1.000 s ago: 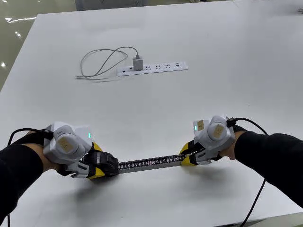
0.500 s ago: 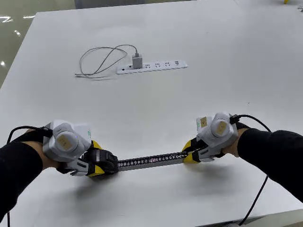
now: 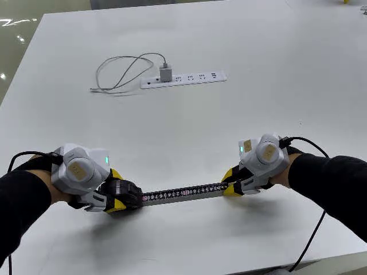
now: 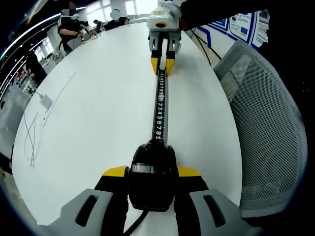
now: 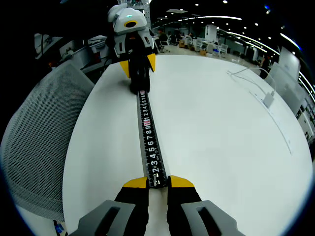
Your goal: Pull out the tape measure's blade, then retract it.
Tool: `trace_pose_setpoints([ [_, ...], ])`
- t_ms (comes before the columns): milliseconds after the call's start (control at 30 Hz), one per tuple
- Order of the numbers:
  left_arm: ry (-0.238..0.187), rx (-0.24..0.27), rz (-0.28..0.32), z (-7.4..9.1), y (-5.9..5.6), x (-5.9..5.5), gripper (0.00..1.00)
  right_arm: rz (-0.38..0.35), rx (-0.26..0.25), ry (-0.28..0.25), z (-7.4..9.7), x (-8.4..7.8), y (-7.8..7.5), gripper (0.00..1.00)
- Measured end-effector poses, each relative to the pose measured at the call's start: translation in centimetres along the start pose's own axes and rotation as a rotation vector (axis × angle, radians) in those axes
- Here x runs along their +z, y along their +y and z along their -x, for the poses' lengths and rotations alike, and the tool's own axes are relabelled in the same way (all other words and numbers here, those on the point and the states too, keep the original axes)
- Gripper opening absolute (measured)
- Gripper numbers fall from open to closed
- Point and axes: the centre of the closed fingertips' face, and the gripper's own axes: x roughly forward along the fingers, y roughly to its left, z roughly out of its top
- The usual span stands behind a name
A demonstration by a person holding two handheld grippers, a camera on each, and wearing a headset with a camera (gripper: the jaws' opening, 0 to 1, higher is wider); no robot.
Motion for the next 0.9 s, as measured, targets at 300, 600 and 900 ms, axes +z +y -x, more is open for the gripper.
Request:
trace_pose_setpoints([
  [300,-0.001,0.001,0.0,0.09,-0.17,0.13,0.3,-0.008,-0.002,0.001,0.32,-0.38,-0.01,0.1],
  [600,-0.002,0.0,-0.001,0.05,-0.07,0.04,0.3,-0.001,-0.004,0.004,0.59,-0.68,-0.08,0.1],
  [900,-0.003,0.001,0.0,0.01,0.03,-0.06,0.3,-0.01,-0.004,0.006,0.92,-1.01,-0.22,0.1],
])
